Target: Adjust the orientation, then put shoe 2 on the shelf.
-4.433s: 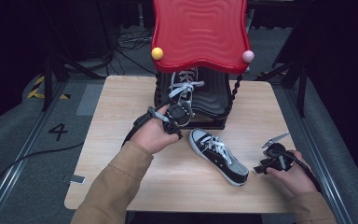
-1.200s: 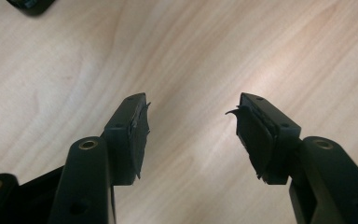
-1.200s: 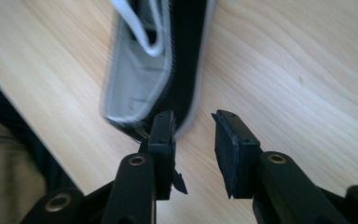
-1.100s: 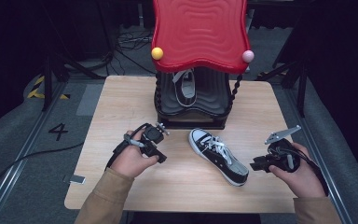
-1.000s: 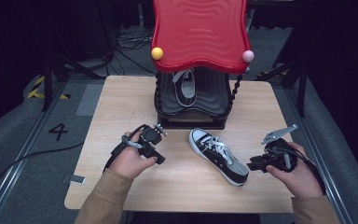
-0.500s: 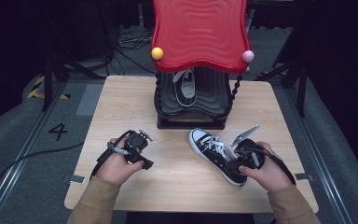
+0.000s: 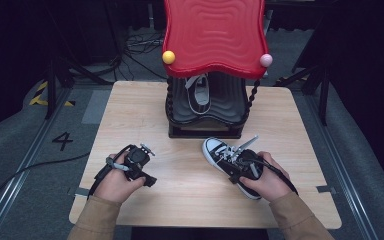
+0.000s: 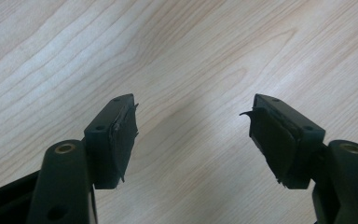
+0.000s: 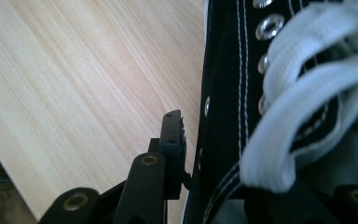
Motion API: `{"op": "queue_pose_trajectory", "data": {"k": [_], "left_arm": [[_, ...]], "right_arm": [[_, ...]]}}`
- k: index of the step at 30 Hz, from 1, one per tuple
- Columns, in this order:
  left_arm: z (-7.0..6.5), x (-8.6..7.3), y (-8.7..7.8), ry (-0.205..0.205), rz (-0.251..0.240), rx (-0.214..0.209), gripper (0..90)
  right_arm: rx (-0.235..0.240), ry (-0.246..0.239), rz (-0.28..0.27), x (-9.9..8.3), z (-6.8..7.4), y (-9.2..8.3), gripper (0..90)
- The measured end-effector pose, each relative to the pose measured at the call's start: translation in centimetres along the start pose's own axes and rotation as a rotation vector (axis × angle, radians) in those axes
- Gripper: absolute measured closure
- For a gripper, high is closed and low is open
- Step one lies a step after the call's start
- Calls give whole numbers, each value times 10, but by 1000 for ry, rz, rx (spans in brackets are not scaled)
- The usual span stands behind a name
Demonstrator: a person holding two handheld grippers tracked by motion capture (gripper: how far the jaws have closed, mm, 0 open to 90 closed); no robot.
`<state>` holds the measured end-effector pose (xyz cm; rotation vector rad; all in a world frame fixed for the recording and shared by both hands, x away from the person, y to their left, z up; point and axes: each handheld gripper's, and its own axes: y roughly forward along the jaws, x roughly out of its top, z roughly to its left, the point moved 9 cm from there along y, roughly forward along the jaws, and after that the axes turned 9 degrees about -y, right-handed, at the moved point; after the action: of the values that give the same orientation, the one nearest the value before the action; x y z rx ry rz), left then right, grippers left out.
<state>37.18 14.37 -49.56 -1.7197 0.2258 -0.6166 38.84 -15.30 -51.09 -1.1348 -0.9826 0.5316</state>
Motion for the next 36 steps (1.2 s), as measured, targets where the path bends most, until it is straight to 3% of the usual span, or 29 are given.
{"op": "queue_pose_trajectory", "data": {"k": [4, 7, 20, 23, 29, 36], "left_arm": [[3, -7, 1, -20, 5, -1, 312], [8, -10, 3, 2, 8, 3, 306], [26, -10, -7, -47, -24, -6, 287], [30, -9, -9, -58, -35, -7, 284], [33, -4, -12, -55, -51, -14, 282], [30, 0, -15, -41, -57, -12, 275]], "right_arm": [[-37, -9, -4, 9, -3, 7, 768], [-73, -13, 15, 12, -7, 13, 791], [-70, 28, 16, 13, -8, 12, 828], [-82, 45, -4, 15, -8, 7, 847], [-43, 76, -51, 20, -4, -15, 870], [-49, 52, -86, 27, 4, -48, 874]]}}
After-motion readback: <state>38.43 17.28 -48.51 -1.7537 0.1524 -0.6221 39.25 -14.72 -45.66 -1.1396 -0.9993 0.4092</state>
